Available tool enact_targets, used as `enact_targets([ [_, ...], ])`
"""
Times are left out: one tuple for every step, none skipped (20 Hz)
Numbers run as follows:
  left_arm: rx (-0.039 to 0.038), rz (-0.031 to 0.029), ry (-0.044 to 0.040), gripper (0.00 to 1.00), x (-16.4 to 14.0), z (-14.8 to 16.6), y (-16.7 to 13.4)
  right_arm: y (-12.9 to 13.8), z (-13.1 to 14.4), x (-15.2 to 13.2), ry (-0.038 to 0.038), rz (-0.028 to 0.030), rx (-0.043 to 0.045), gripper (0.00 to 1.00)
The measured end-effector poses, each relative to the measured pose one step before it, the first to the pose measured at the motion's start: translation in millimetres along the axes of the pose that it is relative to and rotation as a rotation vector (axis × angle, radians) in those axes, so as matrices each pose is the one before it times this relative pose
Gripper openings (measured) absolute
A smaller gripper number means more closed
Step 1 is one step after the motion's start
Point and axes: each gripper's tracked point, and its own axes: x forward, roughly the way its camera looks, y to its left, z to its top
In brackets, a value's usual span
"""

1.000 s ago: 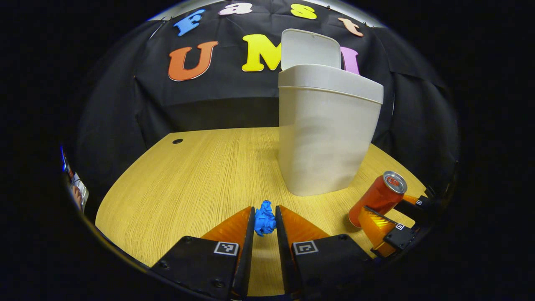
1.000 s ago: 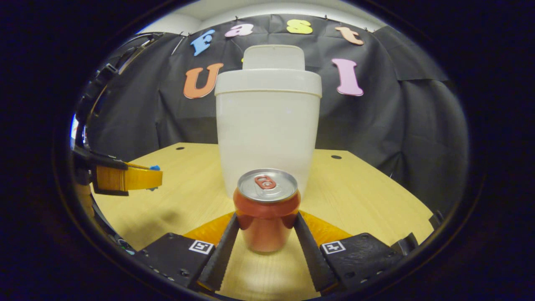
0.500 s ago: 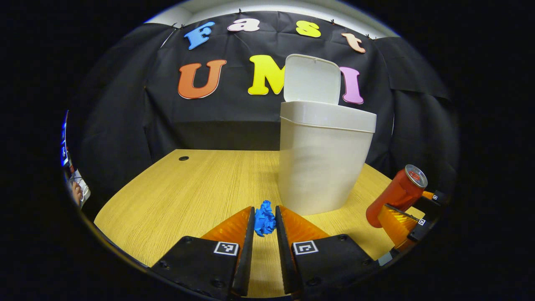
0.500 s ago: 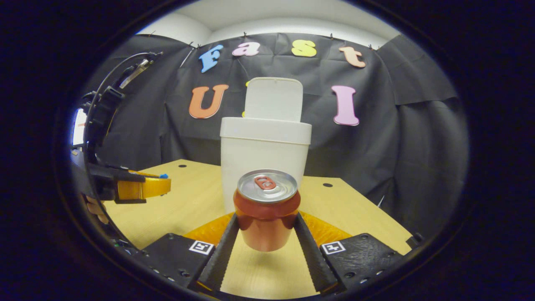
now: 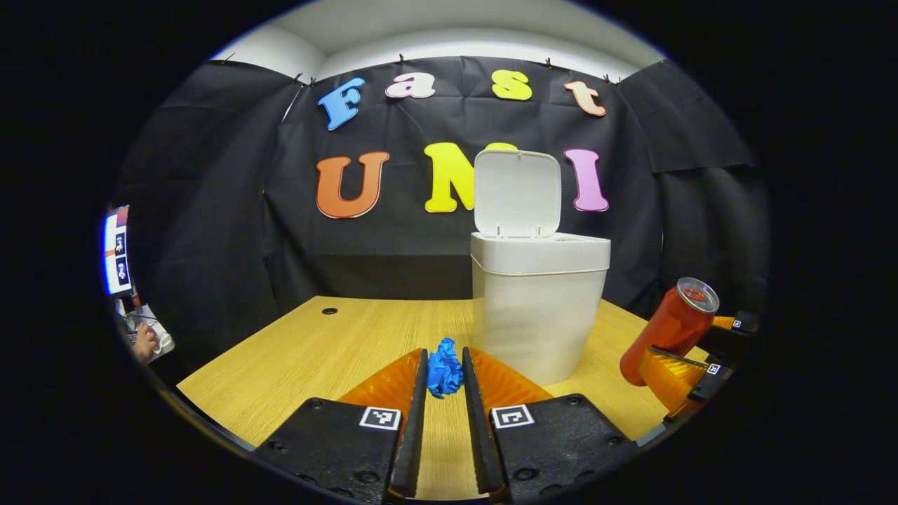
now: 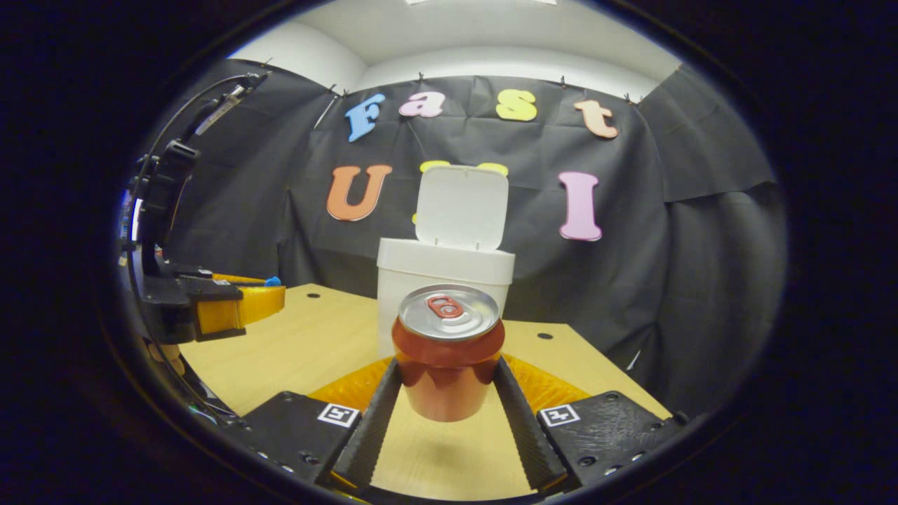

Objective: Press the lid of the desktop garbage bin to open it, pick up the crumpled paper on the desktop and throw it into the bin, then pick up the pop can on the desktop and drop it into the bin, and finally close the garbage bin lid.

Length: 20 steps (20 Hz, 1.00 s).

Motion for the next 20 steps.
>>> enact_targets([
  [-0.00892,0.00181,-0.01069,0.33,-2.53,2.94,-2.41,-3.80,4.09,0.28,-0.01208,-0.00611,-0.02002,0.78],
  [-0.00315,0.00697,-0.01862,0.33,-1.14,5.77,-0.67,-1.46,1.68,0.53,-0.00240,0.00886,-0.00597,0.78],
  [0.00056,0.00606,-0.01534,0.33,0.28,4.55,-1.83,2.96,1.71,-0.30,-0.00112,0.02029,-0.00150,0.78],
  [0.00389,0.00116,-0.00704,0.33,1.82,2.25,-2.18,1.22,1.74,-0.14,0.00382,0.01693,0.00048,0.79],
  [0.00021,-0.00023,-0.00132,0.33,2.17,1.61,-2.25,-2.41,0.28,-0.63,0.00453,0.01230,0.00047,0.79],
  [0.00113,0.00914,-0.00236,0.33,2.72,4.19,-0.90,-0.35,1.04,-0.51,0.00280,0.01184,0.00355,0.79],
  [0.00329,0.00579,-0.00926,0.33,4.47,6.73,0.10,0.96,-0.63,-1.91,0.00002,0.01338,0.00412,0.79],
  [0.00351,0.00857,-0.00822,0.33,5.52,6.65,0.02,-0.12,-0.68,-2.76,-0.00147,0.01100,0.00569,0.78],
  [0.00329,0.00786,-0.01016,0.33,5.30,7.97,-1.67,-0.70,-2.73,-2.65,-0.00327,0.00860,0.00665,0.78],
  [0.00585,-0.00418,-0.01387,0.33,7.68,9.66,-3.65,-2.44,-1.91,-3.50,-0.00430,0.00368,0.01012,0.79],
  [-0.00115,-0.00069,-0.01739,0.33,10.23,12.44,-5.14,-1.91,-3.10,-2.18,-0.00032,0.00194,0.00898,0.79],
  [-0.01208,0.00212,-0.01398,0.36,10.17,11.53,-4.96,-1.37,-3.00,-1.22,0.00481,0.00589,-0.00542,0.78],
  [-0.01132,-0.00828,-0.02460,0.36,10.76,12.74,-6.31,-4.32,-2.75,-1.24,0.00634,-0.00409,0.00179,0.78],
  [-0.01545,-0.01459,-0.02394,0.33,9.84,12.04,-9.97,-6.23,-0.61,-2.76,0.00325,-0.00762,0.01667,0.78],
  [-0.01309,-0.01858,-0.01752,0.33,10.21,8.19,-9.44,-2.75,1.41,-1.77,-0.00282,0.00230,0.01693,0.78],
  [0.00253,-0.00712,-0.01344,0.33,8.91,6.82,-7.43,-1.54,1.94,-2.54,-0.00529,0.00557,0.01161,0.78],
  [0.00356,-0.00996,-0.00766,0.33,10.72,5.41,-4.77,-3.27,0.58,-1.12,-0.00393,0.00015,0.00743,0.78],
  [-0.00694,-0.01388,0.00602,0.33,8.60,0.77,-7.90,-4.94,0.50,-1.44,-0.00564,-0.00198,0.00169,0.78],
  [-0.01526,-0.02244,0.00350,0.33,7.47,-2.73,-9.62,-5.94,-0.74,-0.51,-0.00450,-0.00853,-0.00160,0.78],
  [-0.01450,-0.03486,0.00301,0.33,9.42,-1.96,-11.29,-7.49,-0.02,-1.25,-0.00093,-0.01121,-0.00381,0.79],
])
